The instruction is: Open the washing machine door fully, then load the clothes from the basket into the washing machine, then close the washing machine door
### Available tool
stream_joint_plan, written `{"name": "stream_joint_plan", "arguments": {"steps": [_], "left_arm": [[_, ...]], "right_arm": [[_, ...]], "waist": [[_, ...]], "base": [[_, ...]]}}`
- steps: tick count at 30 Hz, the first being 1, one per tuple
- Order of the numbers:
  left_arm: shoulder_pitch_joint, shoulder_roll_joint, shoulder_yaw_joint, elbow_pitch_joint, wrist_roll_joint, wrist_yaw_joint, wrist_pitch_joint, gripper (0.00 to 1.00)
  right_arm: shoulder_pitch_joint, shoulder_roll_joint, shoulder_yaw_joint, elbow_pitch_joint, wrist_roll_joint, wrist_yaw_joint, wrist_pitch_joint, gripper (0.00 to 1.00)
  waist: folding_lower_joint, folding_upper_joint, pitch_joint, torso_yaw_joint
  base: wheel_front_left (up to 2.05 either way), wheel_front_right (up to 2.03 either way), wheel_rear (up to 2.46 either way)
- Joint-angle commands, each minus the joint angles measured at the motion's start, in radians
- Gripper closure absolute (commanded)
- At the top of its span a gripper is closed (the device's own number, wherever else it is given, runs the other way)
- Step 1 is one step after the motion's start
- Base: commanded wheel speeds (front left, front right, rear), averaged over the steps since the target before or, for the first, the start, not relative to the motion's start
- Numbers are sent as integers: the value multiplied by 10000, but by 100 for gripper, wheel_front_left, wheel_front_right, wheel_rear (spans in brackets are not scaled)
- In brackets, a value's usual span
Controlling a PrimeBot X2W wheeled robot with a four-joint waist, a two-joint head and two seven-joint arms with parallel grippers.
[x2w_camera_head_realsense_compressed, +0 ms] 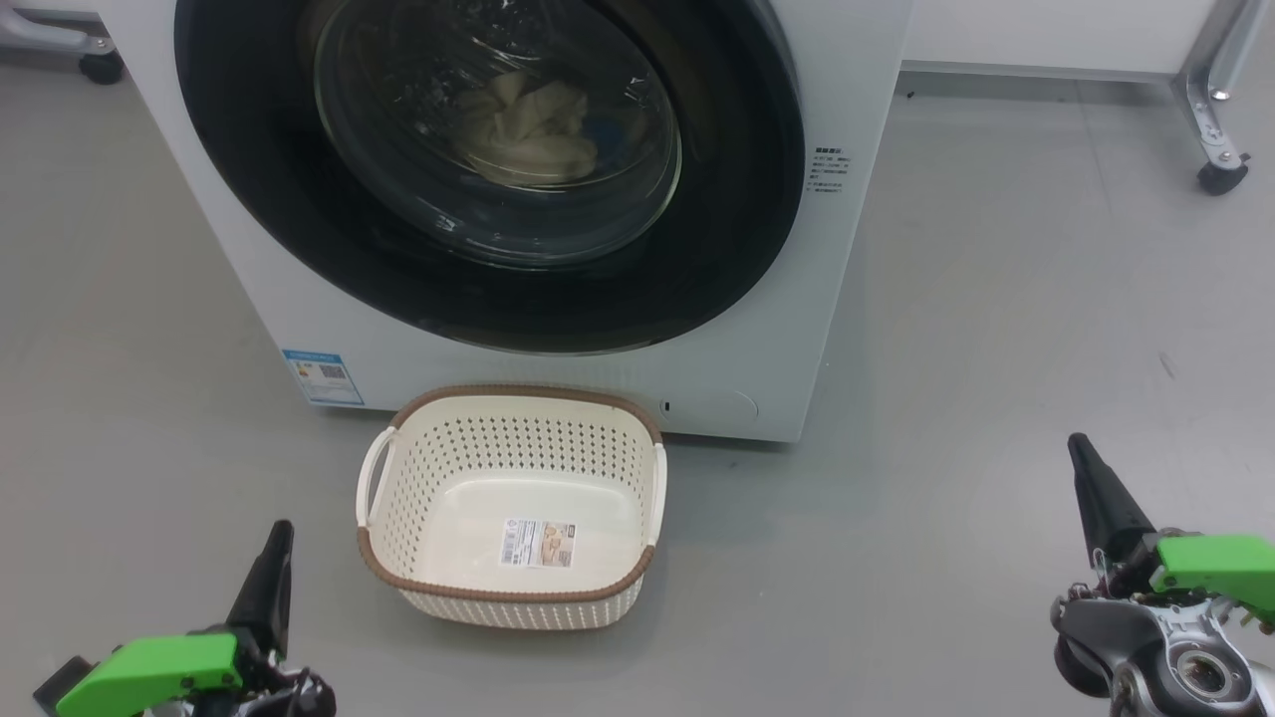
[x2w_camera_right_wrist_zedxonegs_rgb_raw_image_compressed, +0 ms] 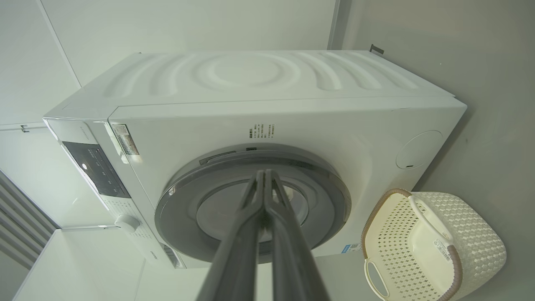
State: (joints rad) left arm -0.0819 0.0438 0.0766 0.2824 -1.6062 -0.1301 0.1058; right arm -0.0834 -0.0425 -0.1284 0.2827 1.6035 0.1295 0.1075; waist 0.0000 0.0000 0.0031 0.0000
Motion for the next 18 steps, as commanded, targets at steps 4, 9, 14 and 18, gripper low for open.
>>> {"name": "stream_joint_plan", "arguments": {"steps": [4, 9, 14, 18], "left_arm": [[-261, 75, 367, -372, -28, -6, 71, 100], [-261, 74, 368, -372, -27, -6, 72, 100], [-261, 74, 370, -372, -26, -6, 73, 100], [-261, 73, 370, -372, -25, -6, 73, 100]], "right_arm": [[-245, -88, 149, -380, 53, 12, 55, 100], [-245, -87, 148, -380, 52, 12, 56, 100], [-246, -86, 147, -380, 51, 12, 57, 100], [-246, -86, 146, -380, 51, 12, 57, 100]], "waist": [[0, 0, 0, 0], [0, 0, 0, 0], [0, 0, 0, 0], [0, 0, 0, 0]], "base": [[0, 0, 0], [0, 0, 0], [0, 0, 0], [0, 0, 0]]}}
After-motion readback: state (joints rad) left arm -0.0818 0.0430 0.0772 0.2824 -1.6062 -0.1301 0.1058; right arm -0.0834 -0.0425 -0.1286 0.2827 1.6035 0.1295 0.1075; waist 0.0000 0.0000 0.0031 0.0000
